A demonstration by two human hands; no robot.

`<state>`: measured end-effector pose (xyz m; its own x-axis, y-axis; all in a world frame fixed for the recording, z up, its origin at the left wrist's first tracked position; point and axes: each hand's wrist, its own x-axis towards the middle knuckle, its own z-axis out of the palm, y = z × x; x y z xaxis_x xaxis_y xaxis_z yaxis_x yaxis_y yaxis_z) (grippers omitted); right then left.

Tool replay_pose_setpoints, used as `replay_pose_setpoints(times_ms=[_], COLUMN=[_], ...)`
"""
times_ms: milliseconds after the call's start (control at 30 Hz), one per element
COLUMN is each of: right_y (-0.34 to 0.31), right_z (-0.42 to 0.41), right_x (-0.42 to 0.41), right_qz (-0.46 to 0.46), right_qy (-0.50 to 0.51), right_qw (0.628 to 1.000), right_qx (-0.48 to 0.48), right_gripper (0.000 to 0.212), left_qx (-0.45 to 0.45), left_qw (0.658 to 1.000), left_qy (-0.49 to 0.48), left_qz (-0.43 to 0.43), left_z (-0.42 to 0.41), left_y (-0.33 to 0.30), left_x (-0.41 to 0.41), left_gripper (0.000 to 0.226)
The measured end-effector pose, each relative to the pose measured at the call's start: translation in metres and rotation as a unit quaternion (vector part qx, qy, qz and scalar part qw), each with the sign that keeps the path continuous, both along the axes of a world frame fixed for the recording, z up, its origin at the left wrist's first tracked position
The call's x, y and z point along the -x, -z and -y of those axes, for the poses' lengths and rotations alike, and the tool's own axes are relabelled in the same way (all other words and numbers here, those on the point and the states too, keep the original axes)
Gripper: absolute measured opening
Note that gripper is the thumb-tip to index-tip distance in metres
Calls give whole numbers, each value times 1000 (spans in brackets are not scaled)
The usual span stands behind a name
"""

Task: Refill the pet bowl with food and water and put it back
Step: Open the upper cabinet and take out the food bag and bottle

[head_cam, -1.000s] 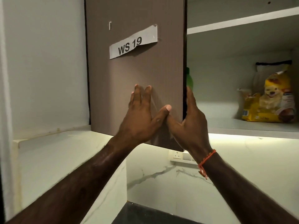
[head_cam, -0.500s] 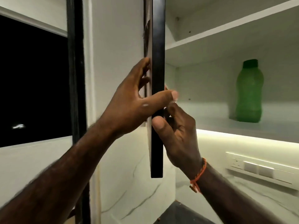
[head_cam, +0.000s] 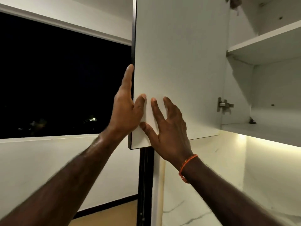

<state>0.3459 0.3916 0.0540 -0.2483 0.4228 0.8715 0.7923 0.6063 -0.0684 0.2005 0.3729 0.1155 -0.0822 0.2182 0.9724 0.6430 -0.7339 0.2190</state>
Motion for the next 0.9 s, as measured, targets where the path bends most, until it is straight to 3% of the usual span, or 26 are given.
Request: replay_pose_setpoints(times_ms=[167,367,533,667,900], right_y=[8,12,3,4,4], right_z=[-33,-48,-37,-12,37], right_x=[36,43,13,-23,-122], right_qz=[16,24,70,45,21], right_qy=[41,65,55,81,229], right_qw=[999,998,996,995,973], right_qx=[18,-2,11,23,-5], right_gripper=[75,76,77,78,80], left_qx=[16,-7,42,40,29], left_qw=[991,956,918,926,976], left_qy=[-124,-264,-369,-342,-163], left_qz=[-49,-126,-141,-153,-138], left_z=[-31,-46,-39,-32,-17], left_y=[21,29,24,19,22], left_x=[26,29,-4,-43,-132], left_gripper=[57,58,64,76,83])
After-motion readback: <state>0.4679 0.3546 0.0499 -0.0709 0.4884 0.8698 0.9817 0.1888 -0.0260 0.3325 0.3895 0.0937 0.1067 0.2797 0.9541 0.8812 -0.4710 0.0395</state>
